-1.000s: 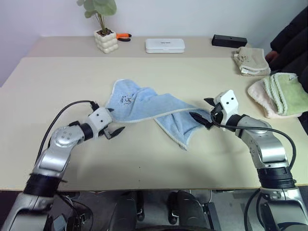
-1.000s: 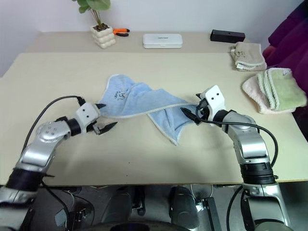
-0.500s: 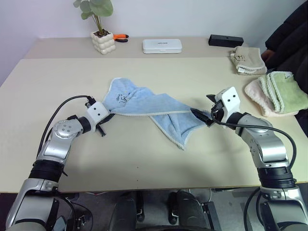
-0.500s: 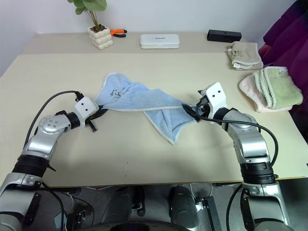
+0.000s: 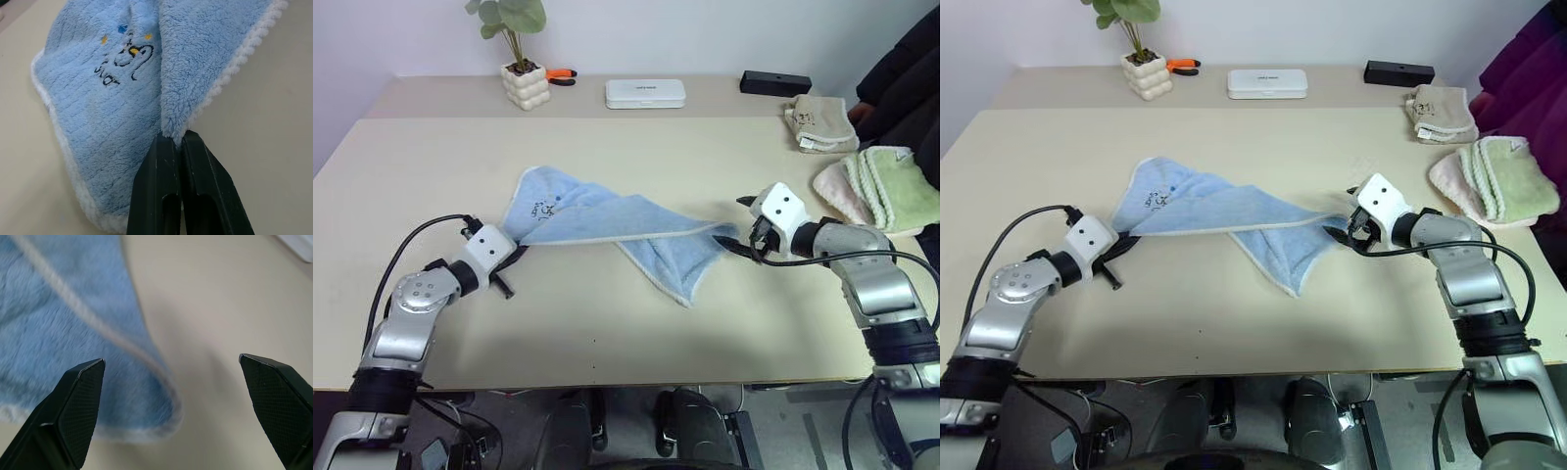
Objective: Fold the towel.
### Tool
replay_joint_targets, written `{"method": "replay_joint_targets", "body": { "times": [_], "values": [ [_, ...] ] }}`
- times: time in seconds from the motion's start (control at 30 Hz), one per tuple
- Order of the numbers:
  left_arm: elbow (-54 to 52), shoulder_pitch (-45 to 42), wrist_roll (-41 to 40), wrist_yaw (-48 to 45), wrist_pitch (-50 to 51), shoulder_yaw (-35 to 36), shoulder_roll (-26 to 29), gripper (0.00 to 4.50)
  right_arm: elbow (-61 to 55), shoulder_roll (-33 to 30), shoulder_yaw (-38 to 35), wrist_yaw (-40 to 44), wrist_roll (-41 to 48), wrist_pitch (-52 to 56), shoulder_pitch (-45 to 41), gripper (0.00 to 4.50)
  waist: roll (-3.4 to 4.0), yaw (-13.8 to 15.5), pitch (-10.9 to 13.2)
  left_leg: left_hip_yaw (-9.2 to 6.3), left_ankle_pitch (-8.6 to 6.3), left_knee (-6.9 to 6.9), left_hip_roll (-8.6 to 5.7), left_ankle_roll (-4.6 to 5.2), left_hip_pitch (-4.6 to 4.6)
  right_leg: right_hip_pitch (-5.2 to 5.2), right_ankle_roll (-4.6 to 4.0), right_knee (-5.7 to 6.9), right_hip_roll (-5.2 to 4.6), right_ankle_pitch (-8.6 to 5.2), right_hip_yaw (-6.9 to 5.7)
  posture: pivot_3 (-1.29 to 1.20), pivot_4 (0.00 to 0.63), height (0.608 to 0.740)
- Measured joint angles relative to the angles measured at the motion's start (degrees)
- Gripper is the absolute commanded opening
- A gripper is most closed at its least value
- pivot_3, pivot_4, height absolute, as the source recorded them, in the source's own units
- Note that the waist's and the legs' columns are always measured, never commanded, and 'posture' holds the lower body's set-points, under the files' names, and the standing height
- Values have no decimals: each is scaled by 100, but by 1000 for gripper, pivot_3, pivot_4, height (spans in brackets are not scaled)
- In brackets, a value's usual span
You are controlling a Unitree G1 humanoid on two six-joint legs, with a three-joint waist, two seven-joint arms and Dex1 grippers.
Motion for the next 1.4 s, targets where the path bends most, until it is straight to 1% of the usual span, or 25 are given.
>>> {"method": "replay_joint_targets", "body": {
  "times": [0.17, 0.2, 0.23, 0.3, 0.47, 0.67, 0.73, 0.83, 0.93, 1.0, 1.03, 1.1, 1.17, 1.23, 1.27, 1.3, 1.37, 1.4],
  "values": [
    [-235, 122, -11, 2, 169, 69, 16, 36, 1562, 158, 363, 0, -557, -877, -732, 4500, 1, -13, 1, 5, 1, 0, 1, -1, 0, -1, 0, 0, 1, 0, 0, 0, 150, 740],
    [-264, 137, -12, 3, 203, 84, 18, 0, 1794, 214, 396, 14, -601, -1053, -872, 3943, 1, -14, 1, 6, 1, 0, 2, -1, 0, -1, 0, 1, 1, 0, 0, 0, 150, 740],
    [-295, 147, -13, 5, 226, 90, 17, 0, 2009, 267, 425, 24, -651, -1190, -997, 3641, 1, -18, 1, 6, 1, 0, 3, -2, 0, -1, 0, 1, 2, 0, 0, 0, 150, 740],
    [-372, 182, -16, 7, 248, 119, 18, 0, 2273, 312, 460, 88, -700, -1399, -1115, 2642, 1, -17, 1, 8, 1, 0, 3, -2, 0, -1, 0, 1, 2, 0, 0, 0, 150, 740],
    [-460, 366, -17, 9, 372, 259, 75, 0, 2358, 327, 431, 393, -637, -1627, -1144, 44, 2, -9, 1, 11, 1, 0, 4, -2, 0, -1, 0, 0, 1, 0, 1, 0, 150, 740],
    [-421, 311, -16, -1, 394, 289, 77, 0, 2270, 326, 381, 501, -598, -1702, -1145, 14, 3, -4, 2, 11, 1, 0, 4, -2, 0, -1, 0, 0, 1, 0, 1, 0, 150, 740],
    [-149, -1, -3, 35, 389, 285, 76, 0, 2324, 337, 368, 338, -642, -1736, -1299, 14, 12, -2, 8, 12, 3, 1, 4, -4, 0, -3, -2, 2, 1, 1, 1, 0, 150, 740],
    [443, -859, 91, 283, 301, 282, 60, 0, 2598, 364, 333, -130, -809, -1909, -1983, 14, 17, -12, 12, 14, 11, 2, 4, -6, 0, -7, -7, 6, 2, 5, 1, 0, 150, 740],
    [1556, -2378, 371, 850, -67, 241, 16, 0, 3308, 398, 330, -933, -1130, -2227, -3150, 14, 9, -5, 21, 16, 27, 2, 3, -2, -19, -27, -7, 14, 2, 8, 2, 0, 150, 740],
    [1883, -2992, 468, 1108, -336, 254, 47, 0, 3514, 400, 306, -1267, -1247, -2422, -3657, 14, 8, -13, 17, 22, 28, -5, 2, -1, -20, -25, 1, 1, 2, 14, 4, 0, 150, 740],
    [2222, -3365, 514, 1239, -532, 252, 67, 0, 3712, 400, 268, -1416, -1271, -2552, -3917, 14, 7, -14, 17, 25, 27, -12, 2, 0, -19, -23, 4, -4, 3, 12, 4, 0, 150, 740],
    [2735, -3993, 599, 1344, -726, 236, 191, 0, 3909, 446, 251, -1460, -1246, -2661, -4260, 14, -5, -24, 30, 45, 28, -13, 4, 1, -57, -65, 4, 0, 8, 13, 4, 0, 150, 740],
    [2827, -4375, 600, 1302, -903, 289, 581, 0, 3833, 480, 113, -1300, -1060, -2753, -4479, 14, -5, -72, 30, 69, 28, -26, 5, 1, -70, -90, 5, 3, 8, 13, 16, 0, 150, 740],
    [2426, -4196, 379, 1001, -935, 569, 945, 0, 3508, 432, 15, -909, -809, -2751, -4440, 14, -3, -129, 27, 77, 28, -52, 1, 1, -39, -75, 9, -2, 1, 12, 24, 0, 150, 740],
    [2173, -3938, 264, 832, -893, 677, 1039, 0, 3321, 401, -14, -717, -725, -2725, -4322, 14, -1, -140, 23, 78, 28, -69, -3, 1, -25, -64, 9, -10, -2, 12, 25, 0, 150, 740],
    [1776, -3450, 106, 614, -804, 788, 1146, 0, 3031, 350, -53, -492, -604, -2651, -4088, 14, -1, -153, 23, 83, 28, -84, -4, 1, -13, -60, 9, -14, -3, 12, 29, 0, 150, 740],
    [1347, -2679, -96, 281, -552, 847, 1171, 0, 2740, 272, -86, -180, -459, -2446, -3661, 14, -2, -151, 27, 86, 31, -78, -1, 0, -10, -63, 9, -9, -2, 11, 33, 0, 150, 740],
    [841, -2038, -282, 57, -302, 978, 1207, 0, 2297, 228, -73, 110, -332, -2233, -3293, 14, -4, -152, 28, 84, 37, -78, 2, 0, -18, -71, 8, -9, 0, 12, 36, 0, 150, 740]
  ]
}}
